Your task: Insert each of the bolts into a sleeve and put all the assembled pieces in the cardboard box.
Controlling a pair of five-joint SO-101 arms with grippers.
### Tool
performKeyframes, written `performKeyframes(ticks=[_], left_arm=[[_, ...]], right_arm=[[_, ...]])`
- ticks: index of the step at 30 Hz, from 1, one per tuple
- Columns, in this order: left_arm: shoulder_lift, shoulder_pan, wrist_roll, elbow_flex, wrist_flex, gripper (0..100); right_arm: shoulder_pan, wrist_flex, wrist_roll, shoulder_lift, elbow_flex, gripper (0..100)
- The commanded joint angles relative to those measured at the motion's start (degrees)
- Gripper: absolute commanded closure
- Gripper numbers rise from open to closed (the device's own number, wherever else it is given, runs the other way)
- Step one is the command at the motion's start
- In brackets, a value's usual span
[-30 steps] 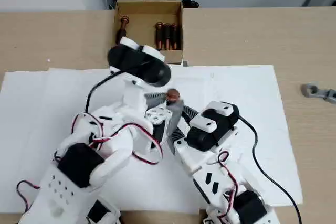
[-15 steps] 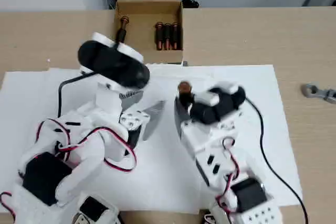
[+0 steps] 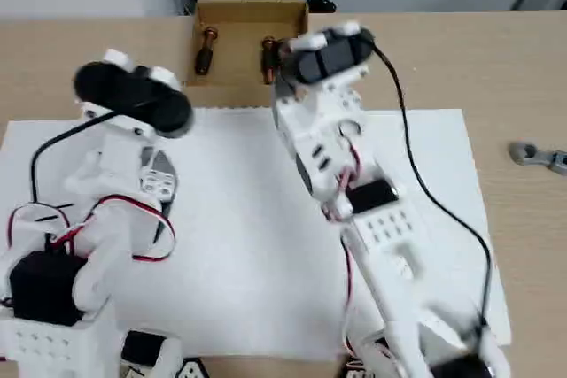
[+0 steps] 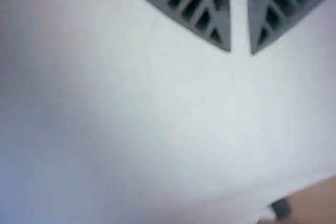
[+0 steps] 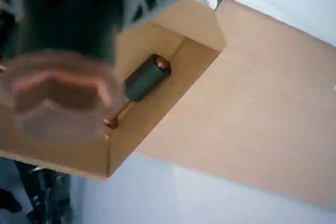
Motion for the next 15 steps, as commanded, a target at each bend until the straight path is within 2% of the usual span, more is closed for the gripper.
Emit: performKeyframes(ticks=[1, 6, 15], left_arm=[[-0.2, -2.0, -0.3, 1.4, -0.1, 99], [-1.9, -2.6, -0.2, 6.0, -2.9, 99], [-15.8, -7.3, 4.7, 22.5, -12.3, 99]], right_arm=[[0.7, -6.5, 0.3, 8.5, -7.3, 99.6], [0.7, -12.4, 0.4, 20.9, -15.2, 99.5], [1.2, -11.0, 0.5, 44.8, -40.2, 99.5]])
